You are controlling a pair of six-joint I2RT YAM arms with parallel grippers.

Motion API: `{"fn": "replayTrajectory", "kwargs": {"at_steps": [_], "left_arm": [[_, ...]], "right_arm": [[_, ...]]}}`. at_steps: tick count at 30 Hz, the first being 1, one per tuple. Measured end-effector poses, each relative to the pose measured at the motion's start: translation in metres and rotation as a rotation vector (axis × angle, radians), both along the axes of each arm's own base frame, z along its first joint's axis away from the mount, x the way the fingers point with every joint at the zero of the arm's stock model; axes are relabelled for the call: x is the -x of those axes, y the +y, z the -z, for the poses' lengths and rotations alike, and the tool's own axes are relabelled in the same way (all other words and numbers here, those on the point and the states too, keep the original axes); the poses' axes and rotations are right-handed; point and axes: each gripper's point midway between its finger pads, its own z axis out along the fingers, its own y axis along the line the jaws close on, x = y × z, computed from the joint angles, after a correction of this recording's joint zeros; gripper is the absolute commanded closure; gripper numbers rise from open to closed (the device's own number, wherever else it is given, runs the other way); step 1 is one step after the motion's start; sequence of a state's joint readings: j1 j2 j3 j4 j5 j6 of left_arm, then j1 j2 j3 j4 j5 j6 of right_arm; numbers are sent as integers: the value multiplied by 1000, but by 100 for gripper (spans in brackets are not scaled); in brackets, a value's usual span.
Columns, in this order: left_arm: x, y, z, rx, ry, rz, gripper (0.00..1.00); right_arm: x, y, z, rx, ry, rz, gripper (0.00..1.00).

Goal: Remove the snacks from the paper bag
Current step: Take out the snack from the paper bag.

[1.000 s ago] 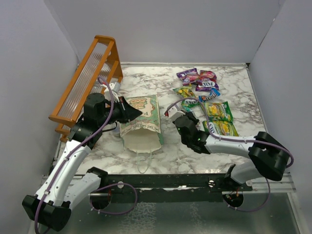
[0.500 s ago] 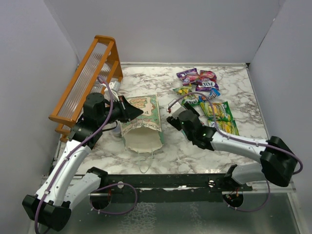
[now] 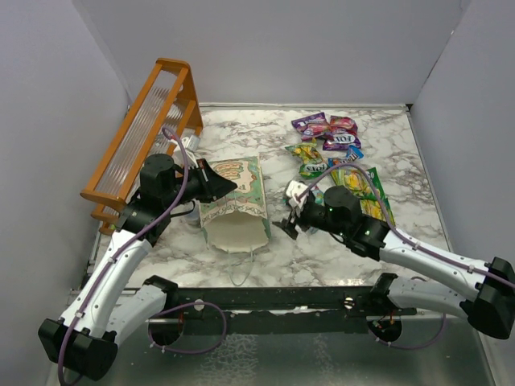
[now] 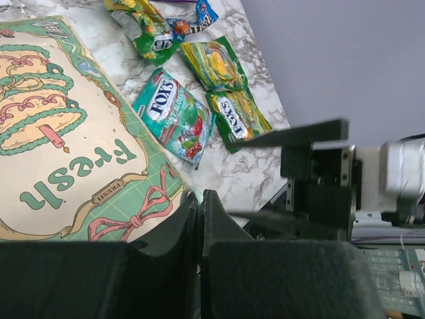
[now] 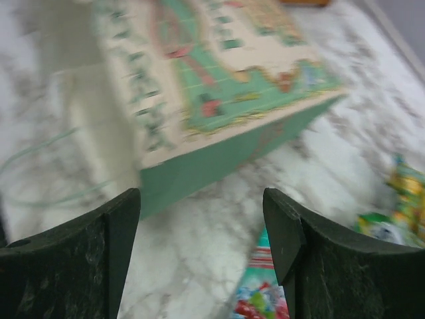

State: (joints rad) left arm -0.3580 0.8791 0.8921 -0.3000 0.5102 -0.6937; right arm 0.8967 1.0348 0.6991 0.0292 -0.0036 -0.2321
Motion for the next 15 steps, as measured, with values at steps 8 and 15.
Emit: {"fn": "replayTrajectory", "kwargs": {"at_steps": [8,15], "left_arm": [[0,0,0,0,1,0,100],[0,0,0,0,1,0,100]], "right_arm": [[124,31,0,-29,-22,-643,21],[170,61,5,28,-104,-876,24]]}}
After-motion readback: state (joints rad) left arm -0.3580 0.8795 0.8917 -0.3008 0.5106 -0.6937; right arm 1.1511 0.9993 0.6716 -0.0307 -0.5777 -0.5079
